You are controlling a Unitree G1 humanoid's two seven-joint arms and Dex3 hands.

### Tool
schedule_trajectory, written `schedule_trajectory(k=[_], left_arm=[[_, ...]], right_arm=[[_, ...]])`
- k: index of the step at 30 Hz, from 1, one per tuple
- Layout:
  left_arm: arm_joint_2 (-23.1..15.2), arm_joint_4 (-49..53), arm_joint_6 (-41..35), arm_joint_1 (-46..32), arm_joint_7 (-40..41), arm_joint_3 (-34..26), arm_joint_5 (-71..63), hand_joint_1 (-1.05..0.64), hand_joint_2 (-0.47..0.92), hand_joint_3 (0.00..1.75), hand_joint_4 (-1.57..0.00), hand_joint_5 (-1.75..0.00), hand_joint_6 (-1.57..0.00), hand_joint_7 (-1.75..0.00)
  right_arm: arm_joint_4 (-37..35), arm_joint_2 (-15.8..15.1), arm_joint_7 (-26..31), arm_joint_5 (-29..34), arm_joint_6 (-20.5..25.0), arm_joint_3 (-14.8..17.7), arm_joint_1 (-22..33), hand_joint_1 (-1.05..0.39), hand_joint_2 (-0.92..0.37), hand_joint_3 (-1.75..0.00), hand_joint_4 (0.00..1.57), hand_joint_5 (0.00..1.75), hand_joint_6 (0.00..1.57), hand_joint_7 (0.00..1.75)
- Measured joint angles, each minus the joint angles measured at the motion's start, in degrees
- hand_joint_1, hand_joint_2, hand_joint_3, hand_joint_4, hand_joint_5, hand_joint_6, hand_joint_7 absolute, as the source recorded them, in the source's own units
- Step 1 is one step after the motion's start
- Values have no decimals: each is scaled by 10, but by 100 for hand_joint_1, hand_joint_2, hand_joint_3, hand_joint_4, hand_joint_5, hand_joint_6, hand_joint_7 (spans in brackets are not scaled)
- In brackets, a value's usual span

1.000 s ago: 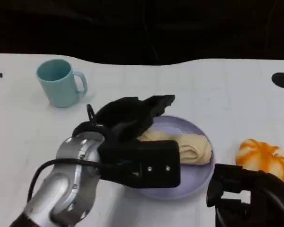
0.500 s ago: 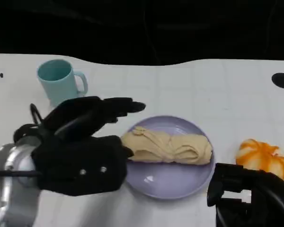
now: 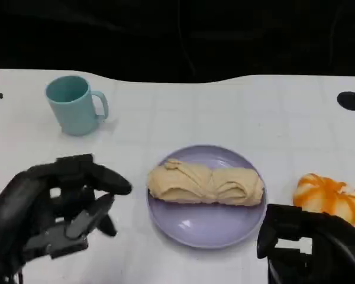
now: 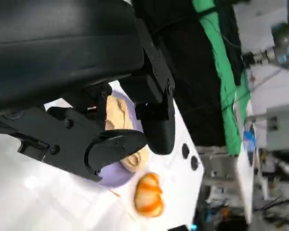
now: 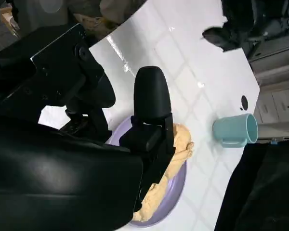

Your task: Grasp the towel on the left side of the plate with the left hand and place it into the plate.

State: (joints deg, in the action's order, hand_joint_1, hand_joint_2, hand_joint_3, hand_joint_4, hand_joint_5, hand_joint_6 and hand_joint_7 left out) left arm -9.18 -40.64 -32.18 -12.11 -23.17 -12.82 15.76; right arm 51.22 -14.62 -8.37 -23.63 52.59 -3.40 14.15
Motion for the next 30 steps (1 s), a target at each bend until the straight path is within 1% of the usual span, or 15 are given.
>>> schedule_trajectory(k=[3,5,7,10,12,16,21,25,30], left_arm=[[17,-24,-39,-33,24,-24,60,-17,65,101,-79,-173,-76,-148],[30,-28,-47,-56,31,-27,87,-18,66,101,-79,-174,-74,-154],[39,-28,-43,-73,35,-23,97,-19,66,100,-79,-175,-73,-155],[56,-17,-19,-96,35,-8,110,-17,63,106,-81,-172,-75,-151],[67,-4,1,-108,35,3,111,-16,58,112,-80,-172,-73,-150],[82,18,55,-124,51,27,90,-18,57,112,-80,-171,-73,-151],[84,32,66,-128,63,38,90,-17,58,109,-81,-172,-73,-152],[78,34,69,-127,64,42,89,-16,60,105,-82,-174,-74,-151],[66,38,69,-122,69,45,91,-14,59,108,-84,-175,-77,-150]], right_arm=[[0,-1,-3,-1,0,6,-1,4,-44,-147,82,175,69,160],[-1,-2,-7,-2,0,13,-1,5,-45,-147,82,175,69,160],[-2,-4,-12,-2,0,17,-1,5,-45,-146,81,175,68,160],[-8,-7,-21,-5,-4,24,2,5,-45,-145,82,175,68,160],[-15,-7,-27,-5,-13,30,8,8,-48,-145,83,175,68,161],[-32,-7,-38,-4,-41,37,20,10,-53,-144,82,175,67,161],[-42,-8,-43,-4,-52,38,26,9,-54,-142,81,175,65,162],[-44,-7,-42,-4,-53,38,26,8,-54,-142,81,175,65,163],[-44,-7,-40,-4,-53,38,25,8,-54,-142,80,175,65,163]])
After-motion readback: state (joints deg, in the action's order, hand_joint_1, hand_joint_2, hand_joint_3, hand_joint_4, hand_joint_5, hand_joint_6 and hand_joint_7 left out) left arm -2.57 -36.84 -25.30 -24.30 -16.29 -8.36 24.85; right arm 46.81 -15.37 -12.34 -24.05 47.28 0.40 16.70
